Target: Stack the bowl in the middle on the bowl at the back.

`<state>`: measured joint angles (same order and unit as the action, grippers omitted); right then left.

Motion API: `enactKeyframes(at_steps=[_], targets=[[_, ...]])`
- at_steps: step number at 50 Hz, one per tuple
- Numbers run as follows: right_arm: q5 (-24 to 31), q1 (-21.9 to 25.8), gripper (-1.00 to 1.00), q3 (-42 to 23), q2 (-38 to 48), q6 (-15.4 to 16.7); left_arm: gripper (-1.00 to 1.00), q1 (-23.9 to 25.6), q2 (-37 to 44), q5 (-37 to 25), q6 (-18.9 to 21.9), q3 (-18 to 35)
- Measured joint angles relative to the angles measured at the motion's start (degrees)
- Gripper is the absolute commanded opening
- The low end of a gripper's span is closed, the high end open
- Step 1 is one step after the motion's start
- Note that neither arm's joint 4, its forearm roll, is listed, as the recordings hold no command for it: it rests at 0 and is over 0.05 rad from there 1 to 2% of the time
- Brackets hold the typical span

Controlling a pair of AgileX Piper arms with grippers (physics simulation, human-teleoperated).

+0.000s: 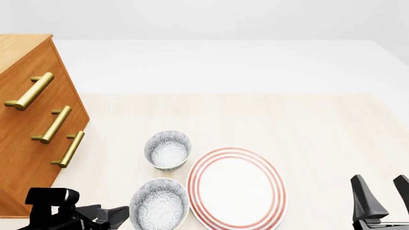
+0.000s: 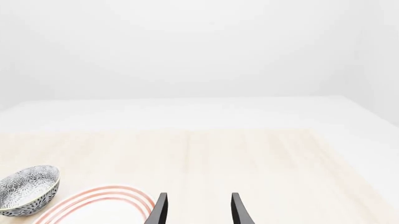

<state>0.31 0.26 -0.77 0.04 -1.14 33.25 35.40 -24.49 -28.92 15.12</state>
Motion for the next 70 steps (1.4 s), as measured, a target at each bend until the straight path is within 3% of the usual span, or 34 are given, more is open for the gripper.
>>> enactKeyframes(at_steps=[16, 40, 70], targets=[[0.0, 0.1, 1.0, 0.0, 0.0, -0.2, 1.0, 2.5, 3.6, 3.9, -3.8, -5.8], [-0.1, 0.2, 1.0, -0.1, 0.0, -0.4, 1.0, 1.9, 7.7, 13.3, -9.9, -8.5], [-0.1, 0.3, 1.0, 0.0, 0.0, -0.5, 1.0, -0.2, 25.1, 34.1, -12.5, -11.9]])
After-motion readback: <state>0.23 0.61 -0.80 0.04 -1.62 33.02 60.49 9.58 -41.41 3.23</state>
